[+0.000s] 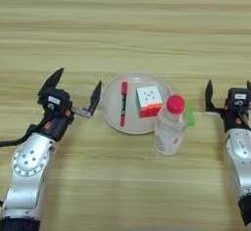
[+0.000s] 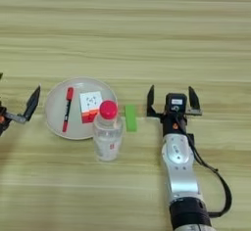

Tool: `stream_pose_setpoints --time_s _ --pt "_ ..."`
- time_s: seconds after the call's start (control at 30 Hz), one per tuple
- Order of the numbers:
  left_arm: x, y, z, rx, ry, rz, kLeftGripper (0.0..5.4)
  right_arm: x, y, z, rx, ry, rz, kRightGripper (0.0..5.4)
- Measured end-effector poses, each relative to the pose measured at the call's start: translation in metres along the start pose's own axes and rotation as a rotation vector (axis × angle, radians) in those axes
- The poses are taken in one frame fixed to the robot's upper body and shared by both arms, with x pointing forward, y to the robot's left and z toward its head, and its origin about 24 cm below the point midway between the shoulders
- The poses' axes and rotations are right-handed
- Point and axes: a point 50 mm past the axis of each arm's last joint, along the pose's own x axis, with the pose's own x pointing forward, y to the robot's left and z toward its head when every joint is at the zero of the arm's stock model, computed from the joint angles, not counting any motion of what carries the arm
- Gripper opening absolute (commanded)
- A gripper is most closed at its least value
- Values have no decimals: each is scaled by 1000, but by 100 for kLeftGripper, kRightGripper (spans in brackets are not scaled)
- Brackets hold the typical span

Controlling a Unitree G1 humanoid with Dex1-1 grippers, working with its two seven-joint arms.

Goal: Move the objects on the table

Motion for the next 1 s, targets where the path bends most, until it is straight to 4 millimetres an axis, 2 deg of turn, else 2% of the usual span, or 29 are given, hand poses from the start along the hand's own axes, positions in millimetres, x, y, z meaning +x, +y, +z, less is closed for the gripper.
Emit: stream_pose_setpoints --time_s 0.2,0.4,0.83,1.0 --pt "-17 -12 -6 -25 57 -151 540 0 1 2 0 1 0 539" --pt "-29 -41 -8 -98 87 -369 540 0 2 2 -1 1 1 539" --pt "-15 -78 13 -144 -2 -578 540 0 3 2 -9 2 -10 539" --pt "-13 -90 14 -156 -6 -632 540 0 4 2 -7 3 -9 539"
